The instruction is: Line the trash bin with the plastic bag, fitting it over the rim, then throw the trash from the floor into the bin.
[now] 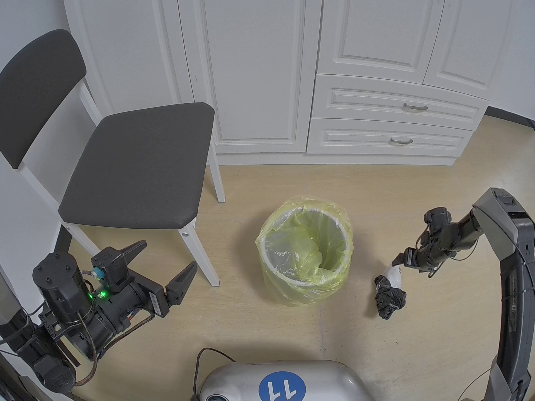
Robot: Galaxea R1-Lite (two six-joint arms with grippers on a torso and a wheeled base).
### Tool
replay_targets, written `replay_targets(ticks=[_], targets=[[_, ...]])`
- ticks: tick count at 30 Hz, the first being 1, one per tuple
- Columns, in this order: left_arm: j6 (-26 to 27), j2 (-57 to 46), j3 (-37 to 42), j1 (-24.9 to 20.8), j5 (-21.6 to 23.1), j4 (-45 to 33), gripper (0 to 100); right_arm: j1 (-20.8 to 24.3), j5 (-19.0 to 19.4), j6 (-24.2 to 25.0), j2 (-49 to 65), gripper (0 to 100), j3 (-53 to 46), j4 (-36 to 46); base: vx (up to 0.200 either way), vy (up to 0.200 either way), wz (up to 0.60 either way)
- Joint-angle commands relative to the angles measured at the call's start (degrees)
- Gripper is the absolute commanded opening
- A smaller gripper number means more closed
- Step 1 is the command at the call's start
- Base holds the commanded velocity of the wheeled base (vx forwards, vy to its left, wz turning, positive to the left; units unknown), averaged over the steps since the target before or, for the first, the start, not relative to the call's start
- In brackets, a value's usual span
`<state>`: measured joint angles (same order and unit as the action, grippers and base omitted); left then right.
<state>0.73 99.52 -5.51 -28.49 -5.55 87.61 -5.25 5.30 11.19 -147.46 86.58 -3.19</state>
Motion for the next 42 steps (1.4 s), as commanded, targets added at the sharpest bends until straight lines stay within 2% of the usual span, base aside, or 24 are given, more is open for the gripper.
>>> replay_targets(ticks=[1, 3, 4, 5, 9, 12, 15, 20, 23, 34, 40, 41, 42], targets=[[-0.1, 1.7, -0.3, 0.0, 0.0, 0.0, 100, 2.0, -2.2, 4.7, -8.5, 100, 13.6, 4.2, 0.0, 0.0, 0.0], [-0.1, 2.2, -0.3, 0.0, -0.2, 0.0, 100, 2.2, -4.7, 5.1, -10.8, 100, 17.0, 5.0, 0.0, 0.0, 0.0], [-0.2, 2.7, -0.7, 0.1, -0.2, 0.0, 100, 2.5, -8.0, 5.0, -13.5, 100, 20.1, 6.4, 0.0, 0.0, 0.0], [-0.3, 3.1, -1.0, 0.1, -0.3, 0.0, 100, 2.9, -9.8, 4.6, -14.9, 100, 22.1, 8.2, 0.0, 0.0, 0.0], [-0.4, 4.8, -1.1, 0.1, -0.4, 0.0, 100, 2.8, -11.3, 3.8, -17.8, 100, 27.6, 14.7, 0.0, 0.0, 0.0], [-0.4, 5.1, -1.1, 0.3, -0.3, 0.0, 100, 2.9, -11.7, 3.1, -19.3, 100, 28.0, 18.2, 0.0, 0.0, 0.0], [-0.4, 4.7, -1.2, 1.1, -0.3, 0.1, 100, 3.2, -11.7, 1.6, -19.5, 100, 28.0, 20.9, 0.0, 0.0, 0.0], [-0.3, 4.5, -1.1, 1.9, 0.2, 0.1, 100, 3.2, -11.4, -0.7, -19.8, 100, 28.0, 20.8, 0.0, 0.0, 0.0], [-0.3, 4.5, -1.2, 2.3, 0.2, 0.1, 100, 3.3, -10.5, -3.0, -20.2, 100, 28.0, 20.5, 0.0, 0.0, 0.0], [-0.4, 4.3, -1.3, 2.3, 0.2, 0.1, 100, 3.8, -6.8, -6.6, -20.3, 100, 28.0, 20.3, 0.0, 0.0, 0.0], [-0.4, 4.4, -1.3, 2.2, 0.2, 0.1, 100, 3.8, -6.2, -9.7, -20.3, 100, 28.0, 20.4, 0.0, 0.0, 0.0], [-0.4, 4.4, -1.3, 2.2, 0.2, 0.1, 100, 3.8, -6.2, -9.7, -20.3, 0, 28.0, 20.4, 0.0, 0.0, 0.0], [-0.4, 4.4, -1.3, 2.2, 0.2, 0.1, 100, 3.8, -5.9, -9.7, -20.4, 0, 28.0, 20.4, 0.0, 0.0, 0.0]])
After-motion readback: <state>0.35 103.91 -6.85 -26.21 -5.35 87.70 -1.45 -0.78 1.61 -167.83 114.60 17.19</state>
